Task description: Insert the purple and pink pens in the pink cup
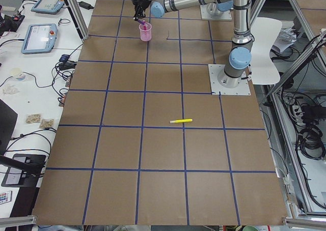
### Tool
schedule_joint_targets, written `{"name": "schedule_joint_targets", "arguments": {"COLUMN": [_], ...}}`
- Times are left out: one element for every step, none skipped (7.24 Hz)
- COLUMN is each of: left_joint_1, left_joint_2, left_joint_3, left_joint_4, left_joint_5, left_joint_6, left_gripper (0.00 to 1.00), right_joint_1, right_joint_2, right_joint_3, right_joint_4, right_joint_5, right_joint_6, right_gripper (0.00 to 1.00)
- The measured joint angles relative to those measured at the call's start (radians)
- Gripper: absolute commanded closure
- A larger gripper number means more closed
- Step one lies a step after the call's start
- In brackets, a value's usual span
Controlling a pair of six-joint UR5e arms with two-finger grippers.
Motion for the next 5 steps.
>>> {"name": "schedule_joint_targets", "arguments": {"left_joint_1": [0.0, -0.001, -0.004, -0.01, -0.015], "left_joint_2": [-0.006, -0.012, -0.017, -0.02, -0.023], "left_joint_3": [0.0, -0.001, -0.001, -0.001, -0.002], "left_joint_4": [0.001, 0.002, 0.002, 0.002, 0.003], "left_joint_5": [0.001, 0.002, 0.002, 0.007, 0.013], "left_joint_6": [0.001, 0.002, 0.002, 0.002, 0.001], "left_gripper": [1.0, 1.0, 1.0, 1.0, 0.74], "right_joint_1": [0.0, 0.0, 0.0, 0.0, 0.0], "right_joint_2": [0.0, 0.0, 0.001, 0.001, 0.002], "right_joint_3": [0.0, 0.0, 0.0, 0.0, 0.0], "right_joint_4": [0.0, -0.001, -0.003, -0.003, -0.005], "right_joint_5": [0.0, 0.0, 0.0, 0.0, 0.0], "right_joint_6": [-0.001, -0.005, -0.008, -0.011, -0.012], "right_gripper": [0.0, 0.0, 0.0, 0.0, 0.0]}}
